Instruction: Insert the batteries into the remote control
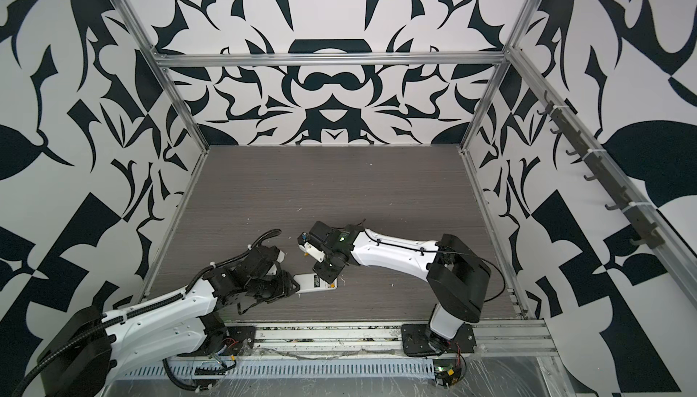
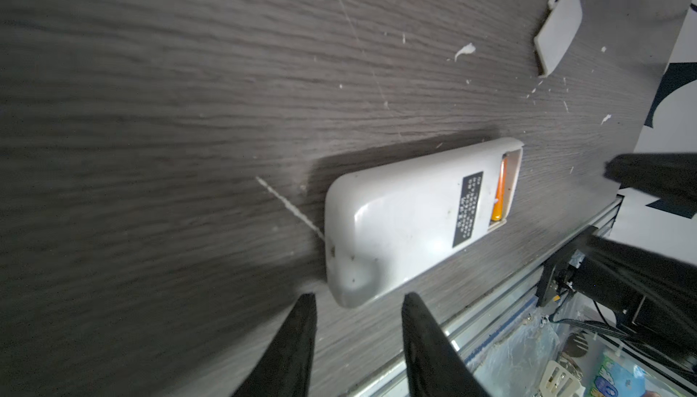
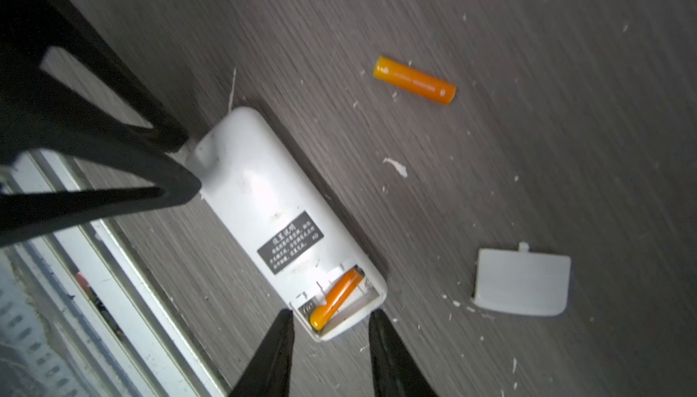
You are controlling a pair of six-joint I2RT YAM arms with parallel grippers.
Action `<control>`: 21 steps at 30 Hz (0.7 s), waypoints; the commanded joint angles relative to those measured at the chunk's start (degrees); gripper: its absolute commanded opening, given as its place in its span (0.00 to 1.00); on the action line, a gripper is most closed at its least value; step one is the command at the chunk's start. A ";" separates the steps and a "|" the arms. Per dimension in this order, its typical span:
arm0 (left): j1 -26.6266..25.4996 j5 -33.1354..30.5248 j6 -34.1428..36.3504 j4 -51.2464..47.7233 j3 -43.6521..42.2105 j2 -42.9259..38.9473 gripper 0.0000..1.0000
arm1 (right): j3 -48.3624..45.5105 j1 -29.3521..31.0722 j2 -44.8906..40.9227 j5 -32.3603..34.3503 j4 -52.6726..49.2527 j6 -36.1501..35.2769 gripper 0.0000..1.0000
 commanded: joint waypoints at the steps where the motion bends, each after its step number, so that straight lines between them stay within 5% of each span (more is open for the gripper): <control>1: 0.27 -1.78 -0.07 -1.02 -0.58 -1.12 0.41 | 0.13 -0.49 -2.38 -1.63 -1.76 5.12 0.34; 21: 0.26 -2.29 -0.43 0.23 -1.95 -2.87 0.39 | 8.58 2.68 6.75 7.55 -10.17 9.10 0.43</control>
